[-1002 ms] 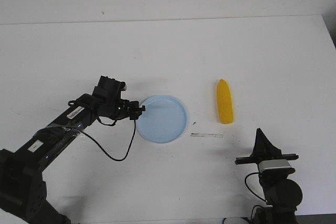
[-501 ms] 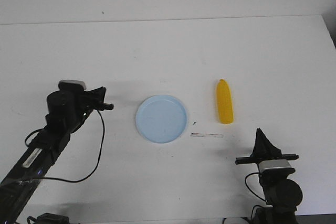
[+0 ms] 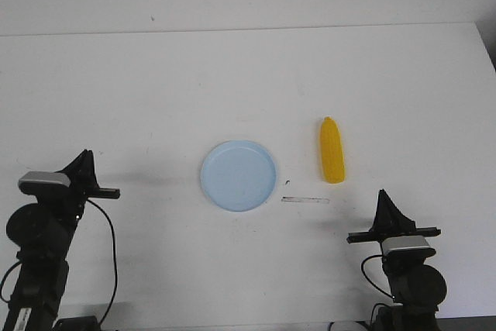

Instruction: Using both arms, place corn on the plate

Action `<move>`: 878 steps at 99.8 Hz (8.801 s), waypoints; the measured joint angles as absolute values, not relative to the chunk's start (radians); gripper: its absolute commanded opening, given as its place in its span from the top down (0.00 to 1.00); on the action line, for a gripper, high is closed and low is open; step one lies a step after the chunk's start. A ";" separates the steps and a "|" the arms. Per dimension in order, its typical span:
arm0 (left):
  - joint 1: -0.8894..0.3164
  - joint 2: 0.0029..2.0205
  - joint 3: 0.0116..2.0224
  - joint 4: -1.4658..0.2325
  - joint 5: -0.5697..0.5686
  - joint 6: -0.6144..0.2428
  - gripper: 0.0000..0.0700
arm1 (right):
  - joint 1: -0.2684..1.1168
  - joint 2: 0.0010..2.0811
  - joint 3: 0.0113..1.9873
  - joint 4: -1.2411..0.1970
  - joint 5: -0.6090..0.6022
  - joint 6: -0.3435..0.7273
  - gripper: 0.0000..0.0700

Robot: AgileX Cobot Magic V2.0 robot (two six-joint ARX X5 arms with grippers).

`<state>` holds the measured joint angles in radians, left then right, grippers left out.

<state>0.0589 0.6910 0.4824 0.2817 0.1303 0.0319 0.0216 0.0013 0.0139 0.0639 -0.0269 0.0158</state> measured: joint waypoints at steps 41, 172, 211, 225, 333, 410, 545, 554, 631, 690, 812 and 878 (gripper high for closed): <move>0.074 0.290 0.288 0.183 0.005 -0.011 1.00 | 0.022 0.001 0.014 0.064 -0.027 0.016 0.99; 0.074 0.160 0.288 0.160 0.004 -0.014 1.00 | 0.032 0.002 0.022 0.059 -0.025 0.015 0.99; 0.074 0.160 0.288 0.159 0.004 -0.014 1.00 | 0.075 0.346 0.304 -0.041 0.057 -0.012 0.99; 0.074 0.160 0.288 0.159 0.004 -0.014 1.00 | 0.111 0.542 0.419 -0.040 0.057 -0.019 0.99; 0.074 0.160 0.288 0.158 0.004 -0.014 1.00 | 0.227 1.684 1.467 -0.852 0.053 0.274 0.49; 0.074 0.160 0.288 0.157 0.004 -0.014 1.00 | 0.205 1.861 1.469 -0.893 0.053 0.304 0.44; 0.074 0.160 0.288 0.157 0.004 -0.014 1.00 | 0.526 1.884 1.555 -0.765 -0.348 0.295 0.53; 0.074 0.160 0.288 0.157 0.004 -0.014 1.00 | 0.545 1.909 1.555 -0.765 -0.348 0.295 0.53; 0.074 0.160 0.288 0.157 0.004 -0.014 1.00 | 0.592 1.942 1.555 -0.743 -0.260 0.295 0.44; 0.074 0.159 0.288 0.157 0.004 -0.014 1.00 | 0.594 1.894 1.554 -0.731 -0.214 0.293 0.39; 0.074 0.158 0.288 0.157 0.004 -0.014 1.00 | 0.214 1.185 0.793 -0.156 0.002 0.069 0.98; 0.074 0.158 0.288 0.157 0.004 -0.014 1.00 | -0.027 0.517 0.425 0.054 0.000 0.004 0.98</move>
